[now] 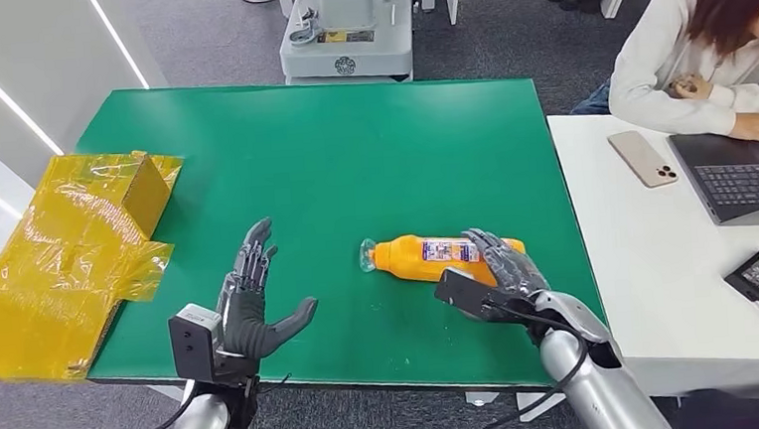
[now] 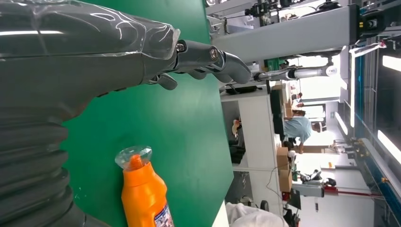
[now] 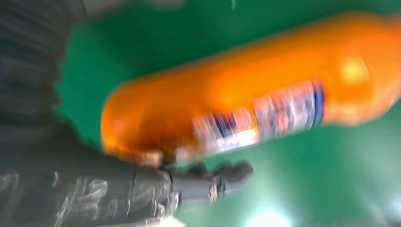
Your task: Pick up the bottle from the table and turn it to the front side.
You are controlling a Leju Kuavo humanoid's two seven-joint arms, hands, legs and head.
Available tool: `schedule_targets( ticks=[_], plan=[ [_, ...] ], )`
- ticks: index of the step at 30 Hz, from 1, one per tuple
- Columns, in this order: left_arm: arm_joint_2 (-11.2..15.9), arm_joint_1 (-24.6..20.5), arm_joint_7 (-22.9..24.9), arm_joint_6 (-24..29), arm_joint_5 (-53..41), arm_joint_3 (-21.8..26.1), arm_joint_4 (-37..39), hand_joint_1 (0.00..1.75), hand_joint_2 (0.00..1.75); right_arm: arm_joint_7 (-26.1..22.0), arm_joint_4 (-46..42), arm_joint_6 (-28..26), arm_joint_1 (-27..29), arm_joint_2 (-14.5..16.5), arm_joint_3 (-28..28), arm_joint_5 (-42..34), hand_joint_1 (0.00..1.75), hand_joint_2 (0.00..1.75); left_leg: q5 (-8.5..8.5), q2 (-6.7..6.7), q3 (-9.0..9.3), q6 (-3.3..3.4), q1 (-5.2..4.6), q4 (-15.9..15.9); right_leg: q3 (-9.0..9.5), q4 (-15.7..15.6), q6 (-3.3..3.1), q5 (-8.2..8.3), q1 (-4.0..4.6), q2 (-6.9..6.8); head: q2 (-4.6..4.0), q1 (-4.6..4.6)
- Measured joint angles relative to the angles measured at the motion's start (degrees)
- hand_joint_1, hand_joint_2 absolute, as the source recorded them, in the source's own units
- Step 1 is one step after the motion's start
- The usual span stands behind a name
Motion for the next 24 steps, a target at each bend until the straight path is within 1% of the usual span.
schedule_targets(
  ticks=[5,11,18,24],
  plan=[
    [-0.09,-1.54,0.82,0.4,1.28,-0.13,2.27,0.0,1.75,1.51,5.66,4.13,-5.66,-2.63,5.38,-0.05,0.0,1.75,0.0,0.05,0.07,0.0,0.0,0.01,0.03,-0.02,0.0,0.0,0.0,0.05,0.0,0.01],
    [-0.1,-3.14,1.58,1.3,2.86,-0.56,4.43,0.0,1.75,1.02,10.01,6.26,-10.91,-5.12,11.21,-2.74,0.0,1.75,0.0,0.06,0.29,0.0,0.0,0.01,0.25,-0.02,0.0,0.0,0.0,0.06,0.0,0.0],
    [-0.09,-3.33,1.61,1.76,4.65,-0.58,6.69,0.0,1.75,0.62,11.84,5.78,-13.0,-6.39,16.57,-4.35,0.0,1.75,0.0,0.08,0.34,0.0,0.01,0.01,0.29,-0.01,0.01,0.01,0.0,0.1,0.0,0.01],
    [-0.09,-3.81,1.6,1.78,5.46,-0.58,7.97,0.0,1.75,0.94,12.45,5.04,-13.89,-6.59,19.23,-4.77,0.0,1.75,0.0,0.09,0.37,0.0,0.01,0.01,0.3,-0.01,0.01,0.01,0.01,0.12,0.0,0.01]
  ],
)
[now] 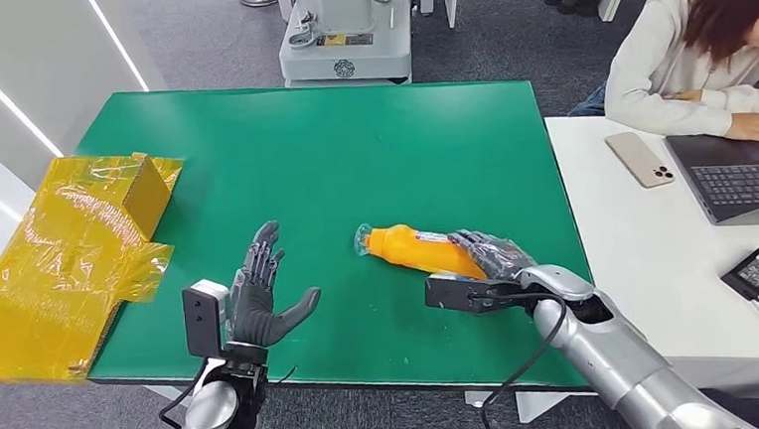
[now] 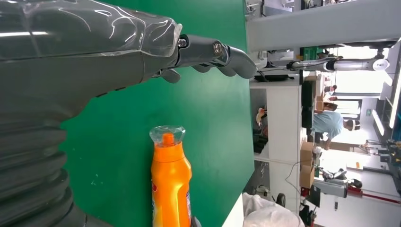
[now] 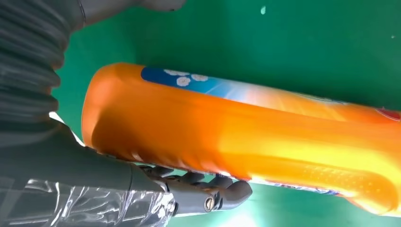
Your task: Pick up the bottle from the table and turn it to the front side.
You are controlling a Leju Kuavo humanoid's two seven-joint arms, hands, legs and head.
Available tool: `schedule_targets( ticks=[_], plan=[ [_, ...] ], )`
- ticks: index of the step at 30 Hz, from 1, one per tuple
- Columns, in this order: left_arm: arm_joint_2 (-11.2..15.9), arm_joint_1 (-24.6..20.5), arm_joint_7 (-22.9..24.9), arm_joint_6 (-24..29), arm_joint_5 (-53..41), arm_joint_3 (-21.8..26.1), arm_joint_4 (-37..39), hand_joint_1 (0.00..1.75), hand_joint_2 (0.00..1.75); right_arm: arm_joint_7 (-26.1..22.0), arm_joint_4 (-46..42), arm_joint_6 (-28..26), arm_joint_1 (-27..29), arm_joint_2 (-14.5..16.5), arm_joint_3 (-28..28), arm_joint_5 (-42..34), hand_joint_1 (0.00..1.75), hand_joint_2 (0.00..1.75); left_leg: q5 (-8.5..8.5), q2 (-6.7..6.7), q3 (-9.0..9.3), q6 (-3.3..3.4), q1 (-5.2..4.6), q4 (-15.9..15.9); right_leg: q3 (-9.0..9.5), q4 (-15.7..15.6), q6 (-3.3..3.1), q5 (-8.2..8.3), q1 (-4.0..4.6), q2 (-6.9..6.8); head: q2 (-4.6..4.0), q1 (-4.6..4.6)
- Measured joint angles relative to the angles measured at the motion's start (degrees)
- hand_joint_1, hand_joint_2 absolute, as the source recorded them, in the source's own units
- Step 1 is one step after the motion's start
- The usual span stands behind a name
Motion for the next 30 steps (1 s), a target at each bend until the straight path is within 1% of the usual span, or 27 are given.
schedule_targets(
  ticks=[11,12,13,14,15,16,17,18,20,23,27,30],
  plan=[
    [0.0,-0.28,0.0,-0.19,0.73,0.0,0.7,0.0,1.75,0.26,1.14,-0.59,-1.44,-0.15,2.5,-2.07,0.0,1.75,0.0,0.0,0.03,0.0,0.0,0.0,0.03,0.0,0.02,0.01,0.0,0.0,0.0,0.0],
    [0.0,-0.28,0.01,-0.21,0.79,0.0,0.8,0.0,1.75,0.28,1.36,-0.73,-1.62,-0.17,2.81,-2.39,0.09,1.75,0.0,0.0,0.03,0.0,0.0,0.0,0.03,0.0,0.02,0.01,0.0,0.0,0.0,0.0],
    [0.0,-0.28,0.01,-0.26,0.84,0.0,0.9,0.0,1.75,0.32,1.52,-0.86,-1.76,-0.2,3.09,-2.64,0.22,1.75,0.0,0.0,0.03,0.0,0.0,0.0,0.04,0.0,0.02,0.01,0.0,0.0,0.0,0.01],
    [0.01,-0.29,0.02,-0.31,0.9,0.0,0.99,0.0,1.75,0.36,1.67,-1.0,-1.88,-0.24,3.38,-2.86,0.45,1.75,0.0,0.0,0.04,0.0,0.0,0.0,0.04,-0.01,0.02,0.01,0.0,0.0,0.0,0.01],
    [0.02,-0.29,0.02,-0.34,0.99,0.0,1.1,0.0,1.75,0.4,1.79,-1.21,-1.97,-0.3,3.67,-3.03,0.76,1.75,0.0,0.0,0.05,0.0,0.0,0.0,0.05,-0.01,0.02,0.01,0.0,0.0,0.0,0.0],
    [0.03,-0.28,0.01,-0.37,1.1,0.0,1.2,0.0,1.75,0.44,1.87,-1.45,-2.01,-0.34,3.94,-3.18,0.99,1.75,0.0,0.0,0.06,0.0,0.0,0.0,0.06,-0.01,0.02,0.01,0.0,0.0,0.0,0.01],
    [0.05,-0.26,0.01,-0.37,1.21,0.01,1.29,0.0,1.75,0.49,1.93,-1.66,-2.05,-0.38,4.15,-3.27,1.22,1.75,0.0,0.0,0.06,0.0,0.0,0.0,0.07,-0.01,0.02,0.01,0.0,0.0,0.0,0.0],
    [0.08,-0.22,0.0,-0.37,1.32,0.01,1.36,0.0,1.75,0.54,1.96,-1.8,-2.06,-0.43,4.3,-3.34,1.34,1.75,0.0,0.0,0.06,0.0,0.0,0.0,0.08,0.0,0.02,0.01,0.0,0.0,0.0,0.0],
    [0.1,-0.07,-0.01,-0.37,1.43,0.02,1.39,0.0,1.75,0.66,2.04,-1.76,-2.02,-0.54,4.68,-3.43,1.43,1.75,0.0,-0.01,0.06,0.0,0.0,0.0,0.08,0.0,0.02,0.01,0.0,-0.01,0.0,0.01],
    [0.14,0.35,-0.02,-0.37,1.53,0.02,1.39,0.0,1.75,0.73,2.17,-1.56,-1.91,-0.72,5.38,-3.47,1.49,1.75,0.0,-0.01,0.05,0.0,0.0,0.0,0.08,0.0,0.02,0.01,0.0,-0.01,0.0,0.01],
    [0.22,0.78,-0.01,-0.36,1.96,0.05,1.39,0.0,1.75,0.71,2.28,-1.29,-2.04,-0.78,5.78,-3.5,1.42,1.75,0.0,-0.02,0.04,0.0,0.0,0.0,0.07,0.0,0.02,0.01,0.0,-0.02,0.0,0.0],
    [0.33,0.85,0.0,-0.34,2.35,0.08,1.39,0.0,1.75,0.46,2.46,-1.15,-2.25,-0.78,6.19,-3.5,1.43,1.75,0.0,-0.02,0.04,0.0,0.0,0.0,0.07,0.0,0.02,0.01,0.0,-0.02,0.0,-0.01]
  ],
)
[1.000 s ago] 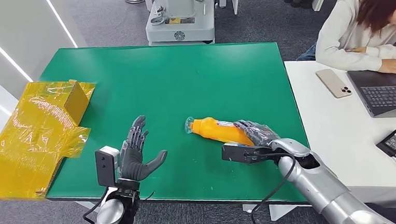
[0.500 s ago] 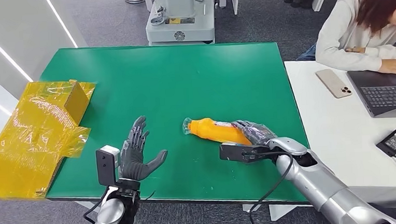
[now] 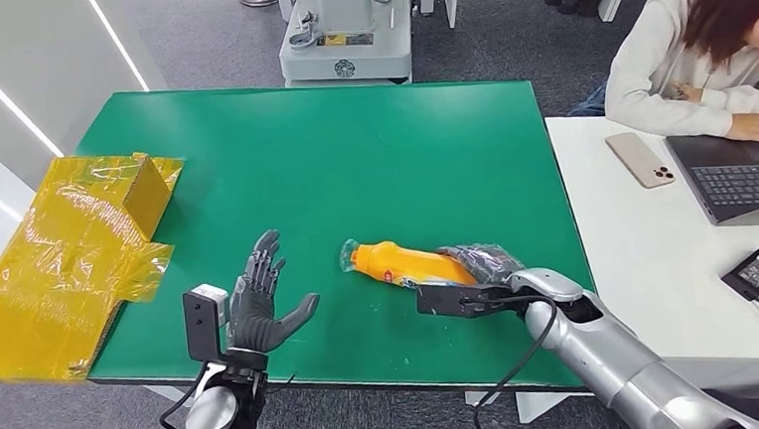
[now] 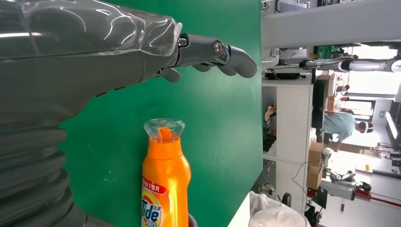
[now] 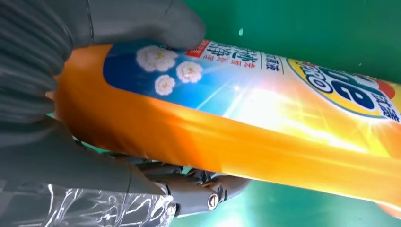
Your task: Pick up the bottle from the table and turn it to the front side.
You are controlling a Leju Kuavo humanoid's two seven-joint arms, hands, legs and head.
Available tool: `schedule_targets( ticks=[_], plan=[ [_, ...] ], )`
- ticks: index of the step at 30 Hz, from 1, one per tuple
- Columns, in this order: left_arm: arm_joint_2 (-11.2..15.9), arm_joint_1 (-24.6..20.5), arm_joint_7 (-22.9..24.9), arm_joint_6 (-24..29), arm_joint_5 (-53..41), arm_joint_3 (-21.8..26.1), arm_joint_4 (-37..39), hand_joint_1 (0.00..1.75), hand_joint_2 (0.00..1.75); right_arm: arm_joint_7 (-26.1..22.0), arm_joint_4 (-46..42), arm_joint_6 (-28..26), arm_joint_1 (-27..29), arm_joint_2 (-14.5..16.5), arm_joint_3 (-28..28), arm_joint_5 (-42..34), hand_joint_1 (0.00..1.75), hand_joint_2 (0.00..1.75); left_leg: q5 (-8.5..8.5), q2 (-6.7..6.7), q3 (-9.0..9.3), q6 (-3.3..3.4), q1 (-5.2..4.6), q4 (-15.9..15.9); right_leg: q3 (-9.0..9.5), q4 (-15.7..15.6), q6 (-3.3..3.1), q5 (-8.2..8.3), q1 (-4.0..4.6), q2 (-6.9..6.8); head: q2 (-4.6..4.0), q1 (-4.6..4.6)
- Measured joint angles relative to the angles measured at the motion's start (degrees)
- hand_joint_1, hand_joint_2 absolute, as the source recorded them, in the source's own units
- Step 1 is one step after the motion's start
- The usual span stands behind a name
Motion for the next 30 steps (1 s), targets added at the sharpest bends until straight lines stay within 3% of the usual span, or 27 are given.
schedule_targets(
  ticks=[7,10,19,25,30],
  plan=[
    [0.14,1.2,0.0,0.09,0.27,0.16,-0.03,0.0,1.75,-0.93,0.69,0.33,-0.83,-0.06,1.16,-0.15,1.73,1.75,0.0,0.0,0.0,0.0,0.0,0.0,0.0,0.0,0.0,0.0,0.0,0.0,0.0,0.01],
    [0.15,1.64,0.0,0.02,0.25,0.29,-0.07,0.0,1.75,-2.0,1.02,-1.24,-1.08,-0.06,1.66,-0.79,1.75,1.75,0.0,0.0,0.0,0.0,0.0,0.0,0.0,0.0,0.0,0.0,0.0,-0.01,0.0,0.0],
    [0.07,3.41,-1.3,-0.95,0.15,1.45,-1.03,0.0,1.75,-12.1,-2.77,-15.52,4.25,0.89,-0.95,-8.58,1.75,1.75,0.0,-0.13,-0.18,0.0,0.01,-0.01,-0.11,0.02,0.0,-0.02,0.01,-0.13,0.0,0.01],
    [-0.37,3.01,-0.87,-3.61,1.98,2.54,-1.07,0.0,1.75,-16.78,-9.26,-25.46,10.71,5.47,-6.14,-11.81,1.75,1.75,-0.01,-0.13,-0.2,-0.01,0.02,-0.03,-0.16,0.02,-0.01,-0.07,0.02,-0.14,0.0,0.0],
    [-0.32,1.58,-0.61,-5.75,4.32,3.35,-0.81,0.0,1.75,-17.23,-14.98,-28.66,16.34,8.56,-9.44,-12.09,1.75,1.75,-0.01,-0.13,-0.22,-0.01,0.02,-0.04,-0.16,0.02,-0.01,-0.08,0.02,-0.14,0.0,0.01]
  ],
)
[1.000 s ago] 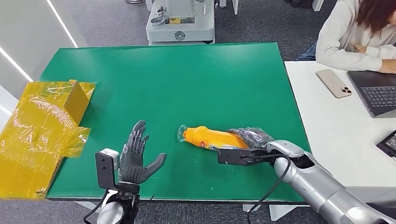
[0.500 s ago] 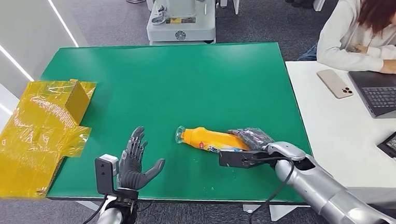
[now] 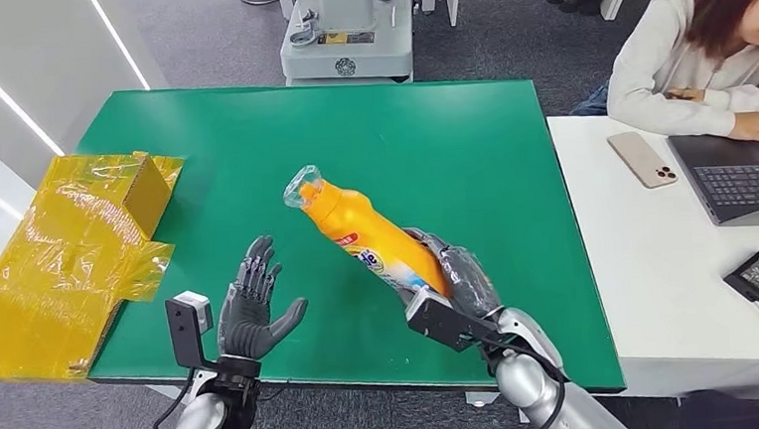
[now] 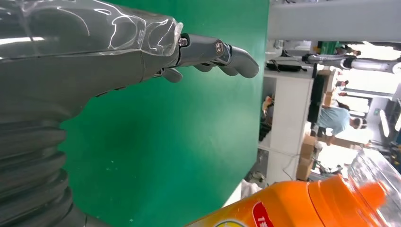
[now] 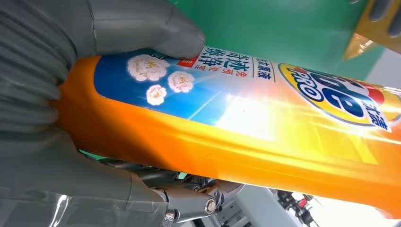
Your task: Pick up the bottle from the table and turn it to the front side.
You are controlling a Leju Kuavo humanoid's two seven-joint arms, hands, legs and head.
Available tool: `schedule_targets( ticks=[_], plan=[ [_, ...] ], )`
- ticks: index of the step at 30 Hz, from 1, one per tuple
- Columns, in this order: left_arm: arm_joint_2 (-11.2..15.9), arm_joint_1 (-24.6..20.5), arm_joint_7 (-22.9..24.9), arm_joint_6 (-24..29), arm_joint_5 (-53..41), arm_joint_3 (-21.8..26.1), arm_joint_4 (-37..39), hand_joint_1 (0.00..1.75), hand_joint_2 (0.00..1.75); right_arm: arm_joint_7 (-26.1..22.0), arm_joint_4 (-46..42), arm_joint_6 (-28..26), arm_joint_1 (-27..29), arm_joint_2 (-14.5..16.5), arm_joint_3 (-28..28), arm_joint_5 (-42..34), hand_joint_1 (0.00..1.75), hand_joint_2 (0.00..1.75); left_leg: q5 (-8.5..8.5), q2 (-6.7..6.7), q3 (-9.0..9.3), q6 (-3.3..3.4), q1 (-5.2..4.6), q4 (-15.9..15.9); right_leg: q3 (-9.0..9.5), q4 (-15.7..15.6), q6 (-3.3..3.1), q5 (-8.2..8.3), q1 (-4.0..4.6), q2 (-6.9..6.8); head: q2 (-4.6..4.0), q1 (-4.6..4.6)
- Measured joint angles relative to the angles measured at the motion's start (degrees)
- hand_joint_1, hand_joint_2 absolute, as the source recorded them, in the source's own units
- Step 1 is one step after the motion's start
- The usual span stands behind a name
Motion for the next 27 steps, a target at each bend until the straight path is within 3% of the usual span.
schedule_targets(
  ticks=[9,19,27],
  plan=[
    [0.05,-5.45,2.09,-5.18,2.53,0.58,2.44,0.0,1.75,0.75,-3.53,1.72,3.66,3.57,-3.56,3.51,1.75,1.75,0.02,0.0,0.0,0.0,-0.01,0.03,0.0,0.0,0.0,0.02,-0.01,0.0,0.0,-0.01],
    [-1.9,-15.39,6.9,-11.78,9.0,-2.28,5.22,0.0,1.75,-0.53,1.62,3.57,1.33,8.51,-4.17,6.84,1.75,1.75,0.02,0.01,0.0,0.0,-0.01,0.04,0.0,0.03,0.0,0.04,-0.01,0.02,0.0,0.0],
    [-2.57,-16.75,8.45,-14.09,13.6,-4.36,6.81,0.0,1.75,0.91,5.54,3.38,-0.6,10.63,-4.45,9.92,1.75,1.75,0.01,0.03,0.0,0.0,-0.01,0.04,-0.02,0.02,0.0,0.03,-0.01,0.04,0.0,-0.01]
  ],
)
